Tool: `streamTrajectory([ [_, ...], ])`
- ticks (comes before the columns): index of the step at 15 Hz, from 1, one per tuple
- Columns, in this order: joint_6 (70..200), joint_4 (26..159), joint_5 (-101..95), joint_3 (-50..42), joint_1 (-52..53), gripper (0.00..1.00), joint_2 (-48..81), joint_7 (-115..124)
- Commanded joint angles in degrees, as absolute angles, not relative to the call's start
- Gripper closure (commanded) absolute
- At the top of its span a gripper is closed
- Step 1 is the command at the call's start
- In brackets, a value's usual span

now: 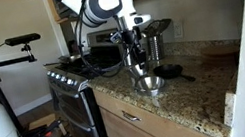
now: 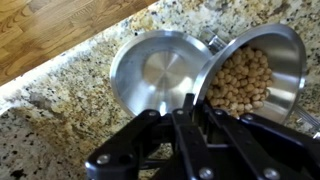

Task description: Pour the contents from the left bowl into the right bowl

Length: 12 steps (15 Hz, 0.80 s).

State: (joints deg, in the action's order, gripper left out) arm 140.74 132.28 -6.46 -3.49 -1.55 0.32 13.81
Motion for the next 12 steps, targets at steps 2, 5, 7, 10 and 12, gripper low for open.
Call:
streamTrajectory([
  [2, 139.6, 135.1, -9.8, -4.5, -3.5, 0.92, -3.8, 16.3],
  [5, 139.0, 135.3, -12.0, -5.1, -4.5, 0.93, -4.2, 17.7],
  [7, 138.0, 136.0, -13.9, -5.2, -5.0, 0.92, -5.3, 19.5],
  [10, 135.3, 137.2, -16.9, -4.8, -5.2, 0.92, -7.5, 23.6],
  [12, 133.1, 137.6, -18.6, -4.4, -5.4, 0.92, -8.8, 26.0],
])
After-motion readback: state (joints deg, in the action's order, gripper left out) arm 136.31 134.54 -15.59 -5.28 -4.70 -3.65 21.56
